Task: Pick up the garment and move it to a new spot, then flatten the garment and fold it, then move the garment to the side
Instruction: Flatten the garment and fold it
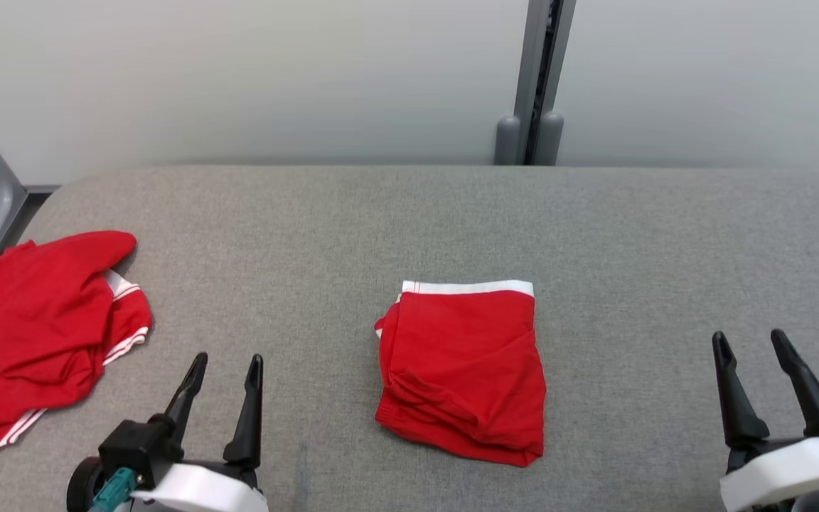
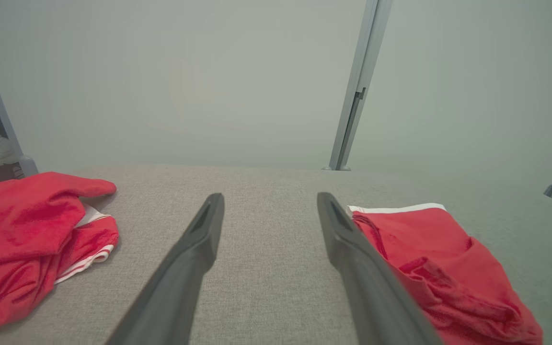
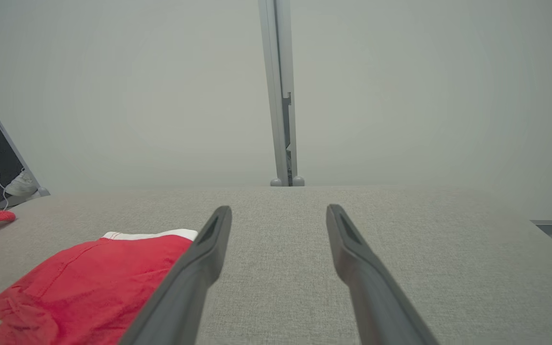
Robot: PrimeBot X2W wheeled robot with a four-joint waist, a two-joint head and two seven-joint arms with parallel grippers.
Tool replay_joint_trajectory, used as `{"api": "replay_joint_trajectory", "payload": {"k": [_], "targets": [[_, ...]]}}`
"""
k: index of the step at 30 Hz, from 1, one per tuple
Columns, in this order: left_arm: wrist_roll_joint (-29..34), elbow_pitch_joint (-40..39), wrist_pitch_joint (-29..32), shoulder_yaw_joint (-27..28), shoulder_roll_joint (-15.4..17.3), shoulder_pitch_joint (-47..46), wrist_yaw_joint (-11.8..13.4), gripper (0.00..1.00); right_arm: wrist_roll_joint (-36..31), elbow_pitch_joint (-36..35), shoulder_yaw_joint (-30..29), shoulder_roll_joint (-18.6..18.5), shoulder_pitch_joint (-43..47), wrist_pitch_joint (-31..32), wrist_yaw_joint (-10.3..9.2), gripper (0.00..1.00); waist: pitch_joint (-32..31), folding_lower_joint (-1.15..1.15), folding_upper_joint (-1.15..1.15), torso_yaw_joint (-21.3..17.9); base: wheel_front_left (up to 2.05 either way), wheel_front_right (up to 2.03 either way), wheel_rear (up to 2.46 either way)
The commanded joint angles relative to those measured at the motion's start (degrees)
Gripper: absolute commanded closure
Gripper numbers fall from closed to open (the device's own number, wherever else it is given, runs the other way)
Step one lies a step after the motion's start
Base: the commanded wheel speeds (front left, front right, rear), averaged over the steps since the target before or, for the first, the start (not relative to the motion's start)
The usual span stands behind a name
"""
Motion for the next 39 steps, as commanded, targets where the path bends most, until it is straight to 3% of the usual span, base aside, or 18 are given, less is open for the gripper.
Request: {"api": "replay_joint_trajectory", "payload": {"k": [1,18,39], "targets": [[-0.4,-0.6,0.5,0.0,0.4,1.2,0.3,0.00,-0.2,-1.0,-0.5,0.0,1.6,0.6,-0.01,0.00,-1.3,0.00,0.00,-0.5,0.00,0.00,0.00],[-1.2,-3.6,2.9,-0.4,1.8,5.6,1.3,0.00,0.1,-2.6,-1.9,1.2,7.3,1.7,-0.01,0.00,-4.1,0.00,0.00,-0.2,0.00,0.00,0.00],[-1.2,-4.1,3.0,-1.2,2.8,4.6,1.9,0.00,0.6,-2.6,-1.9,1.2,7.0,2.1,-0.01,0.00,-4.2,0.00,0.00,0.2,0.00,0.00,0.00]]}}
